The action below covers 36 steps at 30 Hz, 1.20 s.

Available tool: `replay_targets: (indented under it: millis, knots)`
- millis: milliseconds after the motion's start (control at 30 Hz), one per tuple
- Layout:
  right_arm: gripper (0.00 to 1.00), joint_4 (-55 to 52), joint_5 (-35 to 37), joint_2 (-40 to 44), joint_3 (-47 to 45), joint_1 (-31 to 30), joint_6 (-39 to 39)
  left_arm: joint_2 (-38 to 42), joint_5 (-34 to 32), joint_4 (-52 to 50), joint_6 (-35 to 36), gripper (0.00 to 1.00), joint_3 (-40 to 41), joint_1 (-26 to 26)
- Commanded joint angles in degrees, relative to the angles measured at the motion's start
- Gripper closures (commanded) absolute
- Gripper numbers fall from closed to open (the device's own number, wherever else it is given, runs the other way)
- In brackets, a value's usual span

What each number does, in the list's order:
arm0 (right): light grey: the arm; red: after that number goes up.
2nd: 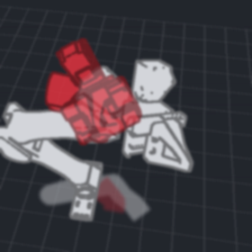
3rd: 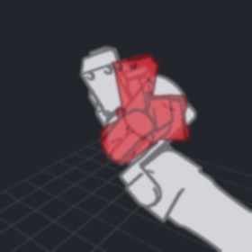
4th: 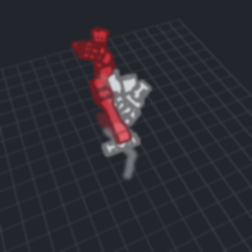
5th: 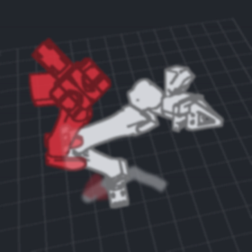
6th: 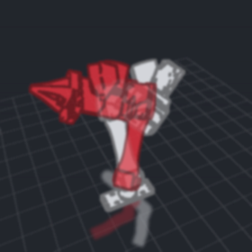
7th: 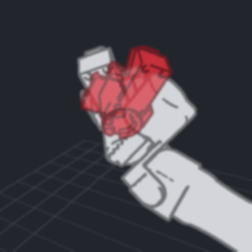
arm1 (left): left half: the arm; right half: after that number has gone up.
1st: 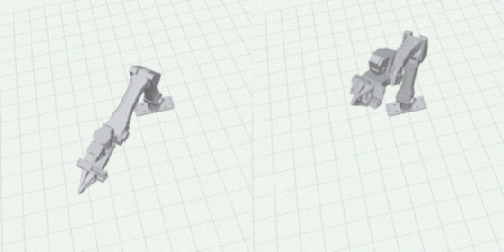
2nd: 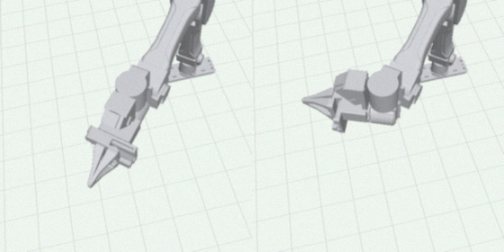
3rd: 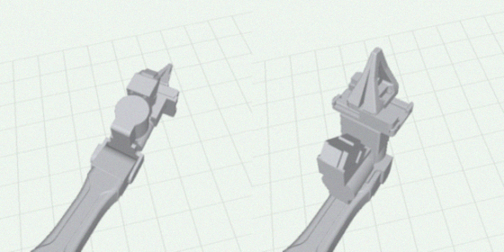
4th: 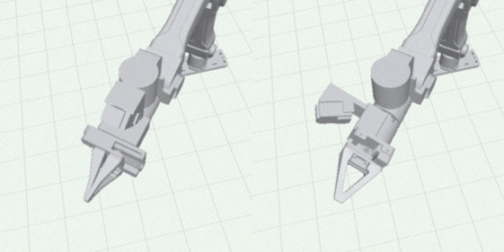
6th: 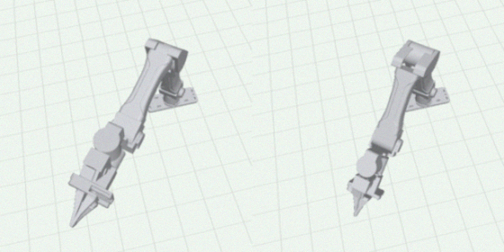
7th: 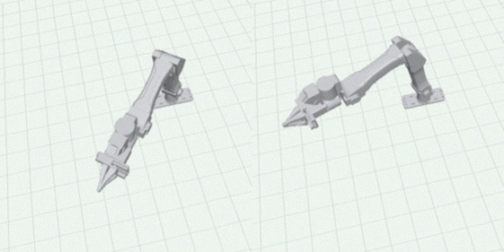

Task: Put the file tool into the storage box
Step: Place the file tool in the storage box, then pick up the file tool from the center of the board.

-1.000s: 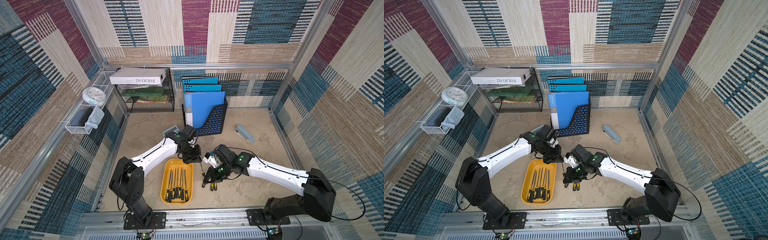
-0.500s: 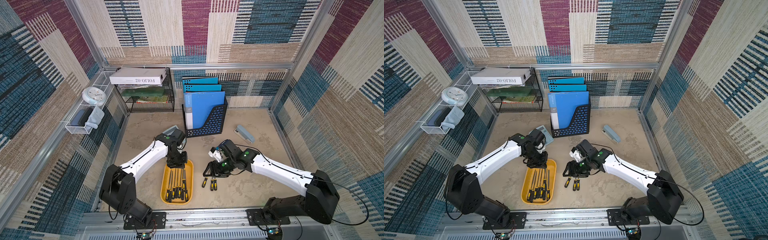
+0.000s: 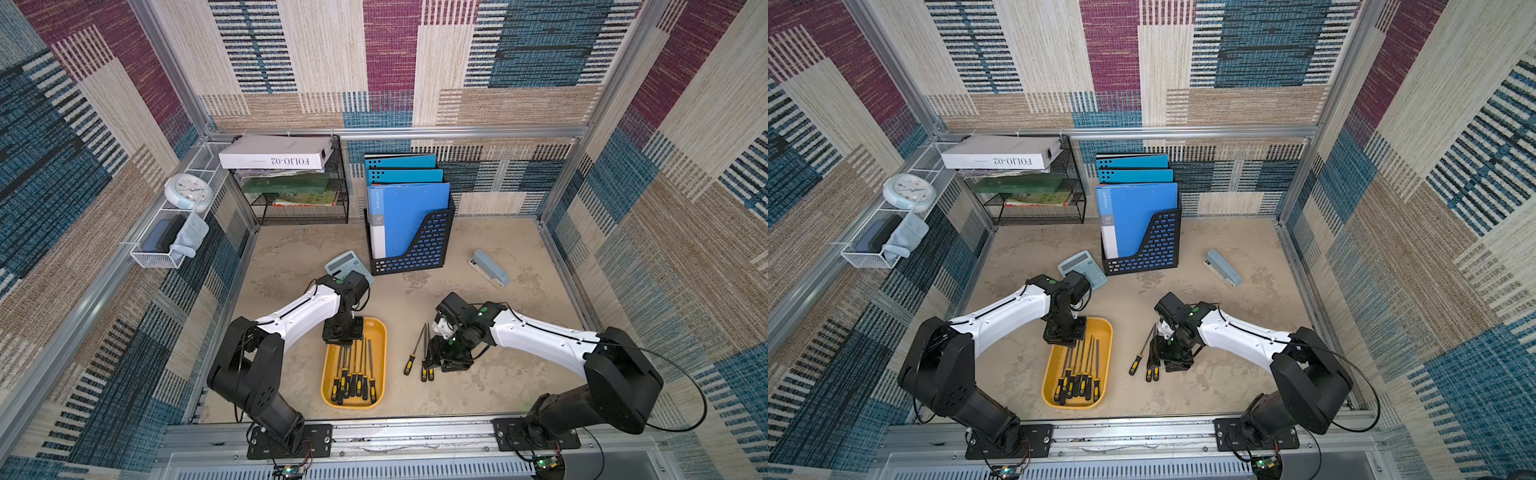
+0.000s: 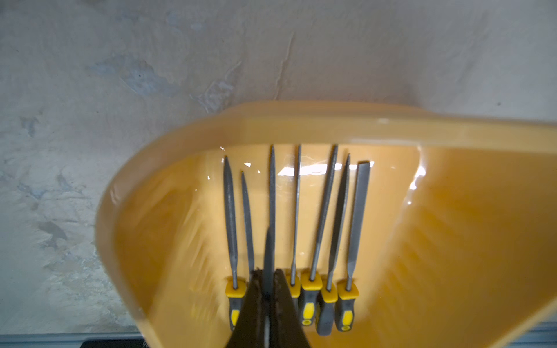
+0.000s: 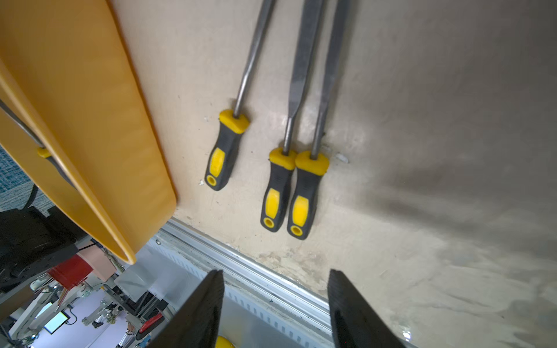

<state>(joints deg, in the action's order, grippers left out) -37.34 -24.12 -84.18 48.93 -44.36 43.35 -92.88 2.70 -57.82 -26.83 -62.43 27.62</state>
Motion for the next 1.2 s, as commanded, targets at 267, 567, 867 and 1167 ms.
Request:
replay_targets:
  millis: [267, 567, 867, 1167]
  knots:
    - [0.49, -0.14, 1.53, -4.62, -0.24, -0.16, -0.90, -0.46, -1.68, 1.02, 0.30, 0.80, 2.49, 0.07]
    - [0.51, -0.01, 2.84, -8.57, 2.78, -0.16, -1.75, 2.02, 0.07, -0.42, -0.26, 0.68, 2.03, 0.08]
    - [0.63, -5.38, 7.92, -12.75, 5.39, -0.20, -3.71, 4.19, 1.34, -3.63, -1.05, 0.68, -3.58, 0.07]
    - [0.75, -7.32, 11.37, -13.55, 5.09, -0.29, -3.97, 4.57, 2.05, -4.55, -1.57, 0.68, -6.13, 0.07]
